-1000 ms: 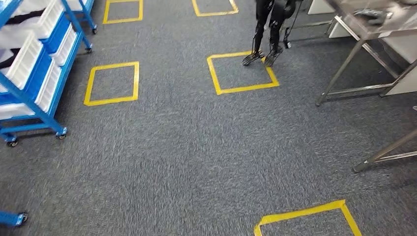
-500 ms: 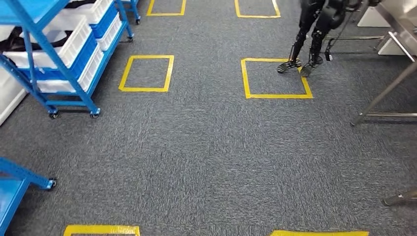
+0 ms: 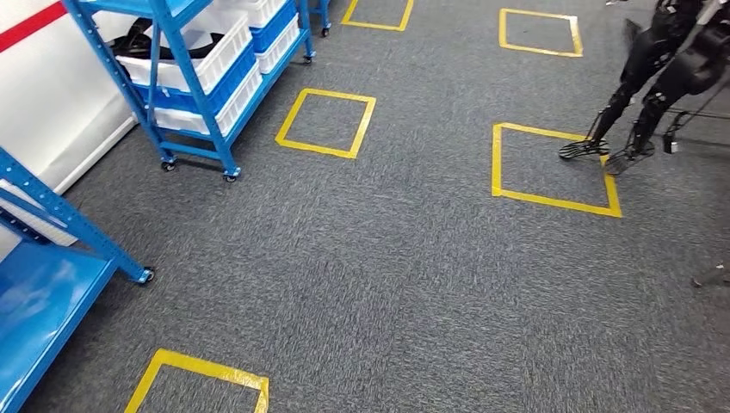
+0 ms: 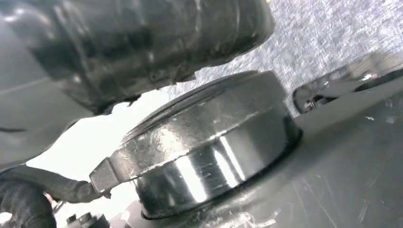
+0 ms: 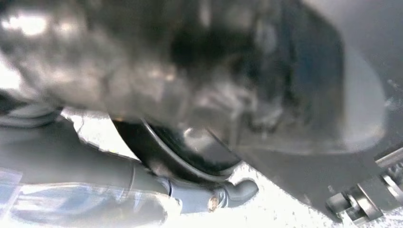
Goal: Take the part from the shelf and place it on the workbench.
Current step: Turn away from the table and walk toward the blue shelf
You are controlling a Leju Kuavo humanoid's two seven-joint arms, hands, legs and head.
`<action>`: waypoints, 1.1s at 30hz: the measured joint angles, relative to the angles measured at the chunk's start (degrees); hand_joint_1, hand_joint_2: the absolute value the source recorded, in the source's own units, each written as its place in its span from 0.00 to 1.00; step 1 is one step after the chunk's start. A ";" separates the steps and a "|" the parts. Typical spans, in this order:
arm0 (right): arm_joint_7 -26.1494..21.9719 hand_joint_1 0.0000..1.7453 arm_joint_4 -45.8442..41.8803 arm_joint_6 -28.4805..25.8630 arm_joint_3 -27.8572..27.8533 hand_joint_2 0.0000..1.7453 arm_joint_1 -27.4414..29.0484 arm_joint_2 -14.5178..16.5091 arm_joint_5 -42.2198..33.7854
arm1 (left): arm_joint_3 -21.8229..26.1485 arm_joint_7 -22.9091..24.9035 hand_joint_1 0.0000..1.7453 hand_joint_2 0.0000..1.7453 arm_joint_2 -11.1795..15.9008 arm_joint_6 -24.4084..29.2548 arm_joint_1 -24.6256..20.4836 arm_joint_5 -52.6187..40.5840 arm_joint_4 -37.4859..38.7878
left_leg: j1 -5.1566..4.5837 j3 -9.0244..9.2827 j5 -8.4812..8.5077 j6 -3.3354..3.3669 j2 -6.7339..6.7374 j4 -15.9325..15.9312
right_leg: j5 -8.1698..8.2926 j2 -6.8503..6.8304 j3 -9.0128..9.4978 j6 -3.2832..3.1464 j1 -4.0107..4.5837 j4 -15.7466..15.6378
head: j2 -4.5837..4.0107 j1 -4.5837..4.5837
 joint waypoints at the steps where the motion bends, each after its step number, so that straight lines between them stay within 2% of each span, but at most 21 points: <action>1: -0.09 0.00 -0.04 0.03 0.52 0.00 -0.07 0.01 0.00 | 0.43 0.01 0.00 0.00 0.05 0.01 0.10 0.01 0.00 | 0.09 -0.35 0.13 -0.34 -0.72 0.01 | -0.22 0.37 0.07 -0.21 0.05 -0.30 | 0.00 -0.01; 2: -0.12 0.00 -0.07 0.04 1.00 0.00 -0.17 0.02 0.00 | 0.87 0.02 0.00 0.00 0.12 0.01 0.24 0.01 0.00 | 0.21 -0.69 0.31 -0.74 -1.45 -0.10 | -0.14 -0.24 0.20 -0.52 0.07 -0.53 | 0.00 -0.01; 3: -0.14 0.00 -0.10 0.05 1.43 0.00 -0.25 0.03 0.00 | 1.32 0.03 0.00 0.00 0.22 0.03 0.41 0.02 0.00 | 0.25 -0.90 0.31 -1.11 -1.12 -0.05 | 0.01 -1.07 0.41 -0.91 0.11 -0.81 | 0.00 0.03; 5: -0.05 0.00 -0.11 0.07 2.05 0.00 -0.23 0.04 0.01 | 1.94 0.06 0.00 0.00 0.40 0.08 0.52 0.02 0.00 | 0.05 -2.19 -1.09 -1.69 2.10 2.29 | 0.30 -2.83 0.89 -1.65 0.05 -1.44 | 0.00 -0.32; 7: 0.04 0.00 -0.07 0.07 2.45 0.00 -0.05 -0.03 0.02 | 2.39 0.05 0.00 0.00 0.46 0.12 0.40 0.02 0.00 | 0.04 -5.36 -4.36 -2.06 5.72 8.78 | 0.25 -4.83 0.98 -2.08 0.25 -1.64 | 0.00 -0.66; 9: 0.10 0.00 0.03 0.07 2.71 0.00 0.06 -0.14 0.02 | 2.77 0.05 0.00 0.00 0.50 0.14 0.40 0.03 0.00 | 0.25 -8.48 -6.41 -2.38 6.59 15.00 | 0.03 -6.80 1.04 -2.30 0.47 -1.59 | 0.00 -0.65; 10: 0.14 0.00 0.08 0.07 2.79 0.00 0.07 -0.19 0.02 | 2.96 0.05 0.00 0.00 0.52 0.15 0.50 0.03 0.00 | 0.32 -8.72 -5.94 -2.47 6.76 15.52 | -0.11 -7.69 1.13 -2.32 0.52 -1.57 | 0.00 -0.66; 12: 0.20 0.00 0.12 0.07 2.92 0.00 0.07 -0.23 0.02 | 3.34 0.06 0.00 0.00 0.62 0.16 0.66 0.03 0.00 | 0.33 -5.65 -2.30 -2.33 7.80 9.77 | -0.46 -9.17 1.55 -2.21 0.60 -1.54 | 0.00 -0.67; 13: 0.22 0.00 0.13 0.07 2.96 0.00 0.08 -0.25 0.02 | 3.48 0.05 0.00 0.00 0.67 0.17 0.65 0.03 0.00 | 0.13 -3.47 -0.79 -2.09 9.31 5.64 | -0.65 -9.76 1.81 -2.08 0.69 -1.54 | 0.00 -0.67; 15: 0.25 0.00 0.18 0.07 3.07 0.00 0.14 -0.33 0.02 | 3.71 0.04 0.00 0.00 0.73 0.18 0.47 0.02 0.00 | -0.37 -0.83 0.57 -1.31 11.48 0.40 | -1.00 -10.70 2.13 -1.64 1.03 -1.51 | 0.00 -0.61; 16: 0.26 0.00 0.20 0.07 3.15 0.00 0.15 -0.38 0.02 | 3.80 0.03 0.00 0.00 0.74 0.18 0.41 0.02 0.00 | -0.59 -0.69 0.34 -0.96 11.72 -0.11 | -1.11 -11.13 2.22 -1.40 1.17 -1.54 | 0.00 -0.58; 18: 0.20 0.00 0.18 0.08 3.35 0.00 0.09 -0.46 0.02 | 3.93 0.02 0.00 0.00 0.79 0.18 0.47 0.02 0.00 | -0.43 -0.70 0.48 -0.37 10.44 -0.36 | -1.39 -11.94 2.45 -0.84 1.32 -1.66 | 0.00 -0.57; 20: 0.03 0.00 0.08 0.13 3.61 0.00 -0.09 -0.43 0.02 | 3.96 0.03 0.00 0.00 0.83 0.18 0.52 0.03 0.00 | 0.02 -0.35 0.75 0.20 9.24 -0.96 | -2.74 -10.23 2.00 -0.22 1.20 0.01 | 0.00 -0.41; 22: -0.14 0.00 -0.02 0.15 3.81 0.00 -0.36 -0.37 0.03 | 4.00 0.04 0.00 0.00 0.84 0.19 0.43 0.04 0.00 | 0.23 -0.15 0.97 0.63 7.88 -1.27 | -6.01 -7.23 -0.64 0.20 0.97 6.19 | 0.00 -0.15; 24: -0.21 0.00 -0.09 0.15 3.91 0.00 -0.67 -0.37 0.04 | 4.12 0.04 0.00 0.00 0.85 0.20 0.37 0.04 0.00 | 0.23 -0.13 0.99 0.79 6.34 -1.25 | -8.57 -6.24 -3.94 0.41 0.85 13.24 | 0.00 -0.04; 25: -0.22 0.00 -0.13 0.15 3.99 0.00 -0.80 -0.37 0.04 | 4.24 0.04 0.00 0.00 0.86 0.20 0.41 0.04 0.00 | 0.24 -0.06 0.98 0.80 5.49 -1.23 | -8.36 -6.15 -4.63 0.51 0.78 14.60 | 0.00 -0.02; 26: -0.22 0.00 -0.17 0.15 4.10 0.00 -0.88 -0.37 0.04 | 4.37 0.04 0.00 0.00 0.87 0.20 0.46 0.04 0.00 | 0.25 0.03 0.96 0.78 4.57 -1.16 | -7.02 -6.10 -4.32 0.57 0.63 13.69 | 0.00 -0.02; 27: -0.22 0.00 -0.20 0.16 4.23 0.00 -0.88 -0.37 0.04 | 4.51 0.04 0.00 0.00 0.88 0.20 0.51 0.04 0.00 | 0.29 0.12 0.90 0.68 3.61 -1.02 | -4.81 -5.84 -3.13 0.62 0.41 10.76 | 0.00 -0.01; 29: -0.26 0.00 -0.25 0.19 4.41 0.00 -0.74 -0.31 0.03 | 4.67 0.04 0.00 0.00 0.90 0.20 0.52 0.04 0.00 | 0.35 -0.05 0.66 0.21 1.84 -0.43 | -1.39 -3.82 -0.12 0.63 -0.03 3.34 | 0.00 0.02; 31: -0.31 0.00 -0.30 0.21 4.56 0.00 -0.66 -0.14 0.03 | 4.79 0.04 0.00 0.00 0.95 0.21 0.44 0.04 0.00 | 0.38 -0.64 0.66 -0.51 0.62 0.07 | -0.76 -2.03 1.02 0.31 -0.16 -0.15 | 0.00 0.03; 33: -0.32 0.00 -0.37 0.22 4.82 0.00 -0.72 0.04 0.03 | 4.94 0.04 0.00 0.00 1.01 0.22 0.54 0.04 0.00 | 0.48 -1.16 0.92 -1.19 -0.31 0.07 | -0.74 -2.51 0.99 -0.33 -0.06 -0.46 | 0.00 0.04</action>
